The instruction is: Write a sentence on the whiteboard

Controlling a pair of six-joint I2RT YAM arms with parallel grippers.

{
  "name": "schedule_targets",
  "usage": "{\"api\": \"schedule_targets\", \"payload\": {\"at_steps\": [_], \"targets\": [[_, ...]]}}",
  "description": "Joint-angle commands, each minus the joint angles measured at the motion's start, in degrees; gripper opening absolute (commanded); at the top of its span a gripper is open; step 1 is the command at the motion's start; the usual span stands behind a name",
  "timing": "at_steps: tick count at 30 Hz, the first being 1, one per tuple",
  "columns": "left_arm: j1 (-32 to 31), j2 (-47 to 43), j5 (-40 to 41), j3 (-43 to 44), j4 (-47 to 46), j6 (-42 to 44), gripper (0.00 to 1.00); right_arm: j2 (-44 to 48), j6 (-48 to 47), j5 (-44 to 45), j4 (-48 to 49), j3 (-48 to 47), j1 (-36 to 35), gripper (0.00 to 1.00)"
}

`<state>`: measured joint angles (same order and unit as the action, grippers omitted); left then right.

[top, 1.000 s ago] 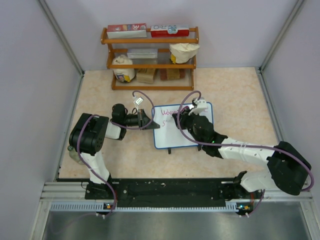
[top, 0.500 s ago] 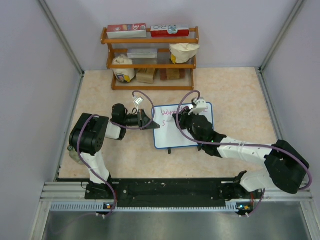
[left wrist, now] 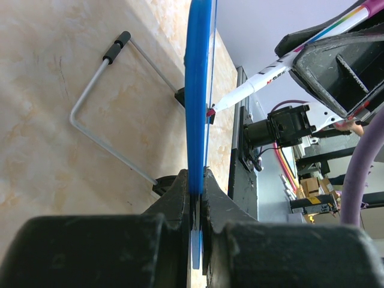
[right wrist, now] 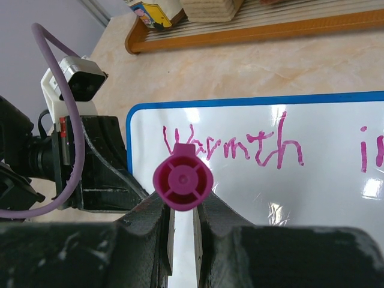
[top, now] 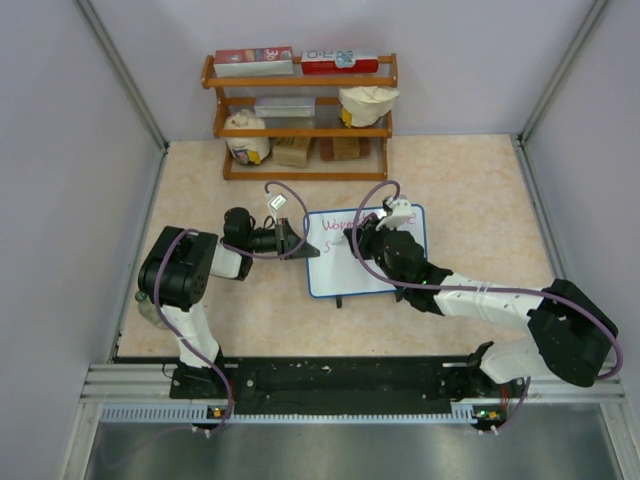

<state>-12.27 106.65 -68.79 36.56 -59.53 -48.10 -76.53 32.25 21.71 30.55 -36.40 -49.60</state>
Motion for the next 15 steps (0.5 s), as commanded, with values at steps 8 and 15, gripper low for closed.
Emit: {"api": "schedule_targets", "payload": {"at_steps": [8, 15], "targets": [[0.1, 0.2, 0.3, 0.5, -1.4, -0.6, 0.00, 1.6, 0.4, -1.2, -0.3, 1.8, 0.6, 0.00], [0.1, 0.2, 0.3, 0.4, -1.4, -0.6, 0.00, 2.8, 0.6, -0.5, -1.1, 2.9, 0.6, 0.00]]}}
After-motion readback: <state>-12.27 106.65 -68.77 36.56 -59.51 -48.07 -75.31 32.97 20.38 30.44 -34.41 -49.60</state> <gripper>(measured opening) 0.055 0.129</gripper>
